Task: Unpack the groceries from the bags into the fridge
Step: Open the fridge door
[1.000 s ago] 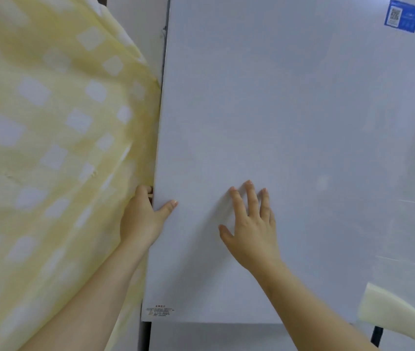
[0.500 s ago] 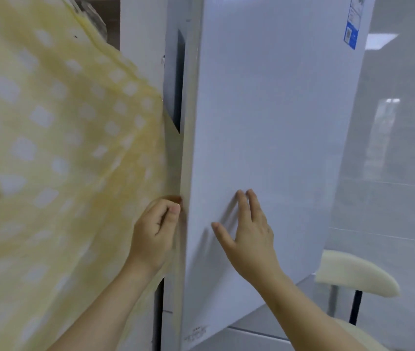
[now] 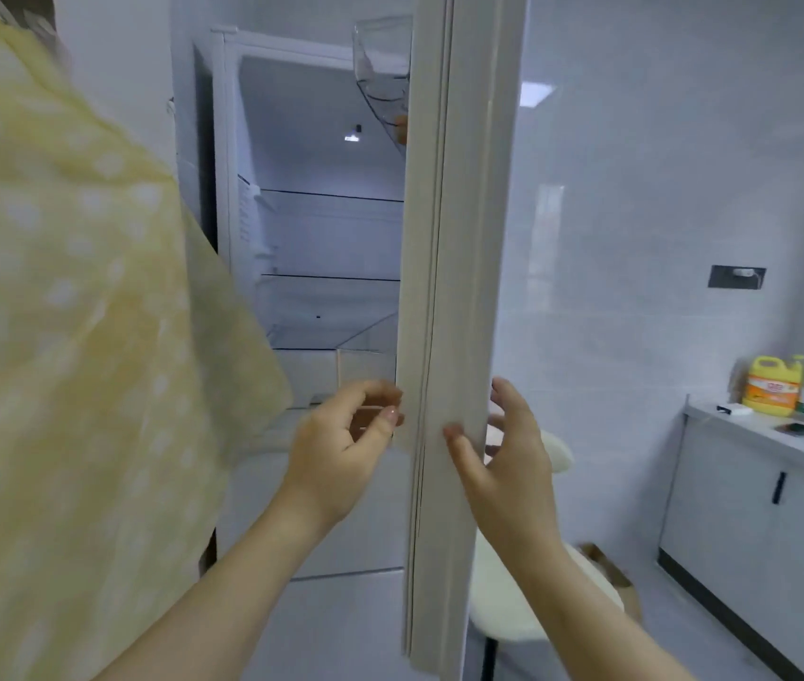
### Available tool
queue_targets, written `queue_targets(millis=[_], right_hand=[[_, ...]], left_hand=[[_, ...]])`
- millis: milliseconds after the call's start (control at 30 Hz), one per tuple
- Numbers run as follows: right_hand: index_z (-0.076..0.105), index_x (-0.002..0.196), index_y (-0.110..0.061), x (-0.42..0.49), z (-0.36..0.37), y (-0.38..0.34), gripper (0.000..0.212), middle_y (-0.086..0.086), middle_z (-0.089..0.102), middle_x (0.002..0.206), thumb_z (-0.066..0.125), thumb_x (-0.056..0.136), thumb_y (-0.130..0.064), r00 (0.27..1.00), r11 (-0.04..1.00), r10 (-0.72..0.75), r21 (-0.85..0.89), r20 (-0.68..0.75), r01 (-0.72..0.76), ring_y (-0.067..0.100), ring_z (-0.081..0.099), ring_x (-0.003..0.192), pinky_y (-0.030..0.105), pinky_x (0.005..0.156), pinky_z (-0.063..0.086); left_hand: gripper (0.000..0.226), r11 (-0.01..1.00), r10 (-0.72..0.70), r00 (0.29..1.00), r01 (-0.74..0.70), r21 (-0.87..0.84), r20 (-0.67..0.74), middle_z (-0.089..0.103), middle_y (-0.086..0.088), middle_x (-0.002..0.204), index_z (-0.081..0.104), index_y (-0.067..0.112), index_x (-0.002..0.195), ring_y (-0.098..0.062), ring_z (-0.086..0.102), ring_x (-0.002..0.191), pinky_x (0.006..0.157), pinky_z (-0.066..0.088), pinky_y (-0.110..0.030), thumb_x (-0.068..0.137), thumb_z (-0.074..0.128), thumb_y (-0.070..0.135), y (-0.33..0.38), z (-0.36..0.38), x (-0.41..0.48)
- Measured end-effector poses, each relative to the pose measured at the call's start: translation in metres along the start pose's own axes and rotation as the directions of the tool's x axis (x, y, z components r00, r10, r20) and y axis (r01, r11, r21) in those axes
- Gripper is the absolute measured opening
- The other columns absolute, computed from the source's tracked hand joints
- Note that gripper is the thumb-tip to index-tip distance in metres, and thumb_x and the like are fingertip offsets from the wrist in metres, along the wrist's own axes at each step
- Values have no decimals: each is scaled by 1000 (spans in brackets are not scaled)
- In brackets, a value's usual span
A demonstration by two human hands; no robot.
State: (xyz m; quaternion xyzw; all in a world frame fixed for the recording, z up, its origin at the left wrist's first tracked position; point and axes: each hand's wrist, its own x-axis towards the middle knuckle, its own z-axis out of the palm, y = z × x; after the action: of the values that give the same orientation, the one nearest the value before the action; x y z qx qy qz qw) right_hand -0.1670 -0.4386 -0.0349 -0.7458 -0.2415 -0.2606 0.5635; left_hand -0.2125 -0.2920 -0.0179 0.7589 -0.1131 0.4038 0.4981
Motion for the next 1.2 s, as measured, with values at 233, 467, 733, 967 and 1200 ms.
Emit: queue_targets(millis=[233, 467, 733, 967, 1200], right_hand=[[51, 112, -30, -3, -75, 20, 20, -16, 60, 97, 53, 93, -26, 985, 980, 39, -185, -166, -70, 10, 60, 89, 41, 77, 53], [46, 130, -18, 13, -143, 53, 43, 2, 54, 126, 55, 89, -8, 931, 880, -66, -461, -360, -116, 22, 52, 107, 34, 82, 47], [62, 112, -14, 54, -169, 62, 39, 2, 63, 117, 40, 80, -18, 876, 546, -482, -782, 2, 302, 18, 44, 105, 35, 79, 49], [30, 143, -27, 90, -191, 82, 48, -13, 30, 148, 38, 96, -27, 986, 606, -94, -778, 137, 165, 16, 19, 136, 30, 104, 22], [45, 129, -16, 122, -220, 121, 35, -6, 43, 138, 42, 98, -31, 996, 678, -53, -730, 69, 86, 17, 34, 130, 29, 98, 30]], left_hand=[[25, 910, 330, 939, -343, 233, 94, 45, 19, 86, 65, 12, 89, 10, 47, 73, 69, 35, 0, 81, 48, 29, 23, 49, 6], [36, 854, 397, 911, -412, 318, 114, 59, -4, 104, 66, 7, 100, -11, 46, 99, 87, 33, -14, 82, 44, 29, 28, 102, 39], [27, 888, 237, 920, -335, 314, 312, 56, 1, 126, 57, 12, 121, -14, 42, 128, 90, 22, -9, 95, 51, 19, 26, 175, 61], [37, 872, 163, 935, -286, 398, 315, 50, -1, 134, 47, 10, 131, -19, 43, 125, 106, 29, -28, 94, 49, 17, 20, 231, 81], [41, 801, 153, 916, -335, 496, 371, 44, 3, 137, 44, 15, 132, -15, 38, 130, 113, 19, -39, 92, 49, 16, 17, 281, 95]])
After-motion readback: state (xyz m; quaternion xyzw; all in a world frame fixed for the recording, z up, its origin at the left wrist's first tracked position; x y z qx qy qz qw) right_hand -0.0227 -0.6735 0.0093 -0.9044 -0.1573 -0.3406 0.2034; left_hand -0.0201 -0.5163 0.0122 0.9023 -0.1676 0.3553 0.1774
